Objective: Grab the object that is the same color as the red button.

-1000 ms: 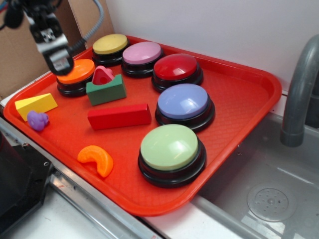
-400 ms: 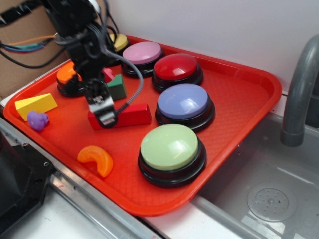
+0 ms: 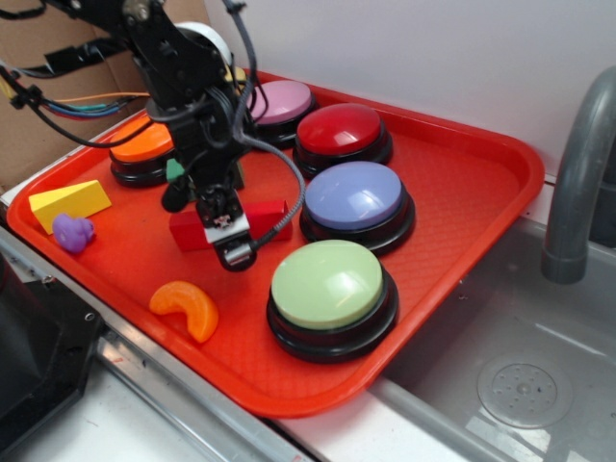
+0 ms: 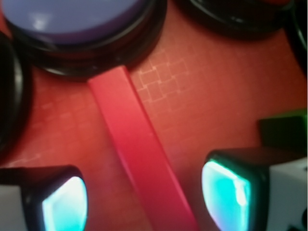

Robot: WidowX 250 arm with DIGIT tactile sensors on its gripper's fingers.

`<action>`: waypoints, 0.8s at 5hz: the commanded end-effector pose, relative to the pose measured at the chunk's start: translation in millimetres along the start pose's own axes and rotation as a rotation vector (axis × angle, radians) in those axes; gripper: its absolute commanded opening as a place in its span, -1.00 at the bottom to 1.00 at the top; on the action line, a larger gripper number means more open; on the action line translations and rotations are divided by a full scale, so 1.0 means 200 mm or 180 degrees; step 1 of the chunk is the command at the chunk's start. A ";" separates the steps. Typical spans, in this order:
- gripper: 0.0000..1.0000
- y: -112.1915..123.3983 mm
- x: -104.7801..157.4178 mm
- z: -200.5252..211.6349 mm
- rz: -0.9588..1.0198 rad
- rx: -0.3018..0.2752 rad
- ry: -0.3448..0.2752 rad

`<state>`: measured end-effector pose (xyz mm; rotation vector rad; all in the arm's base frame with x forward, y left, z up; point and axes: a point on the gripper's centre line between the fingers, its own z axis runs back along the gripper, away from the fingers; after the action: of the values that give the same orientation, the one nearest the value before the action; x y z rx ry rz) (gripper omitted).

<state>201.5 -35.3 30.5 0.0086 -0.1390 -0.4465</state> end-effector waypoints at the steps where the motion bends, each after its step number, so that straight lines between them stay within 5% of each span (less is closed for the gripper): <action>1: -1.00 -0.01 0.02 -0.04 0.0033 0.0070 -0.0035; 2: -1.00 0.00 0.02 -0.05 0.0031 -0.0010 0.0032; 4: -1.00 0.01 0.04 0.07 0.0322 -0.0051 0.0601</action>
<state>197.6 -36.3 39.9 0.0232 0.0809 -0.3400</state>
